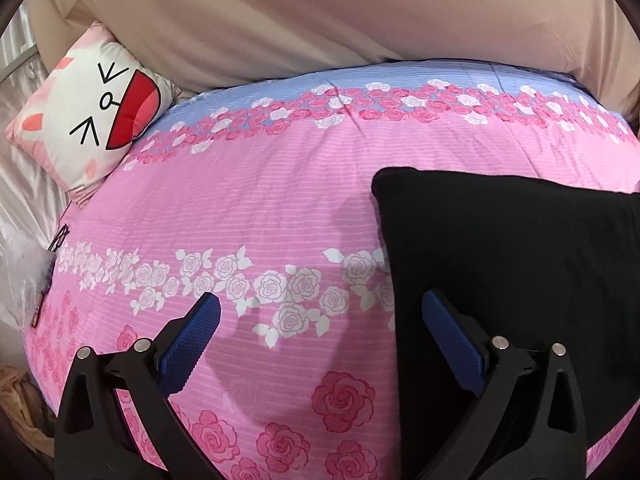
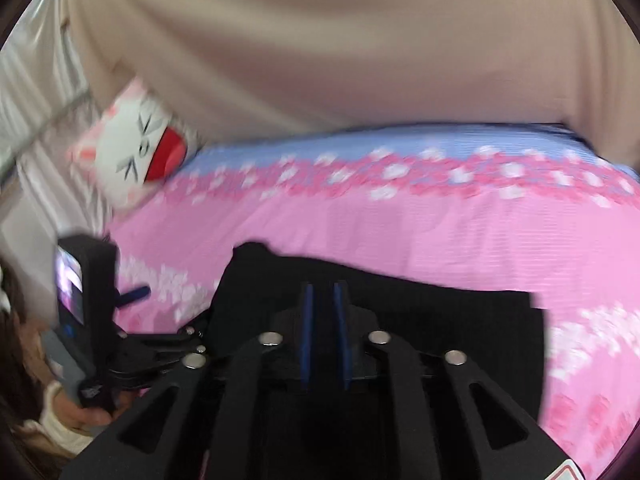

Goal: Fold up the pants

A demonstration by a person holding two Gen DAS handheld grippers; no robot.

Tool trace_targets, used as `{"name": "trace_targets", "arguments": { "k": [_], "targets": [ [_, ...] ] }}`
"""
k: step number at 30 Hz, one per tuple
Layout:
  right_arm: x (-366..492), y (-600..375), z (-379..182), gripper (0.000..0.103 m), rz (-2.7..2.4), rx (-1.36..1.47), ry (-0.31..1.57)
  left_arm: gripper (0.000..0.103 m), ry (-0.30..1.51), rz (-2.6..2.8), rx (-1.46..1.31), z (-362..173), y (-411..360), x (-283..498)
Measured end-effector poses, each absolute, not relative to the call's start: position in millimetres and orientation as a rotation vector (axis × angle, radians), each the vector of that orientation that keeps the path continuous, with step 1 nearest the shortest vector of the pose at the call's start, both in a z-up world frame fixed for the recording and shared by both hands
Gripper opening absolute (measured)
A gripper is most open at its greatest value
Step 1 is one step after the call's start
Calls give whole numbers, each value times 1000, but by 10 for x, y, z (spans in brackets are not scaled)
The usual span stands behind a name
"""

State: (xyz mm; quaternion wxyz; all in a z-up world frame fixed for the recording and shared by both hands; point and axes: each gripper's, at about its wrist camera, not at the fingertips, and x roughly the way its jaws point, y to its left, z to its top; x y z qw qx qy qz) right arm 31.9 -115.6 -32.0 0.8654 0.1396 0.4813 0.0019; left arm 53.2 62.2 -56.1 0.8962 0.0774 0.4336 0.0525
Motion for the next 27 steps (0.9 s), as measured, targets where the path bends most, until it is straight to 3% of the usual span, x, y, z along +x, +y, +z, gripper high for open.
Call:
{"name": "trace_targets", "arguments": {
  "k": [2,8,12,16,27],
  "targets": [
    [471,-1139,-748,20,-5,302,1090,98,906,105,152,-570,652,541],
    [527,-895,-386,25,106,357,1013,98,915,133,124,-548,842,560],
    [690,-483,-531,25,204,317,1049,98,918,152,109,-539,954,578],
    [853,-304,-835,35,165,261,1077,98,910,181,109,-511,1067,554],
    [-141,-1162,-216,35,-36,310,936,98,902,170,71,-374,1174,409]
  ]
}}
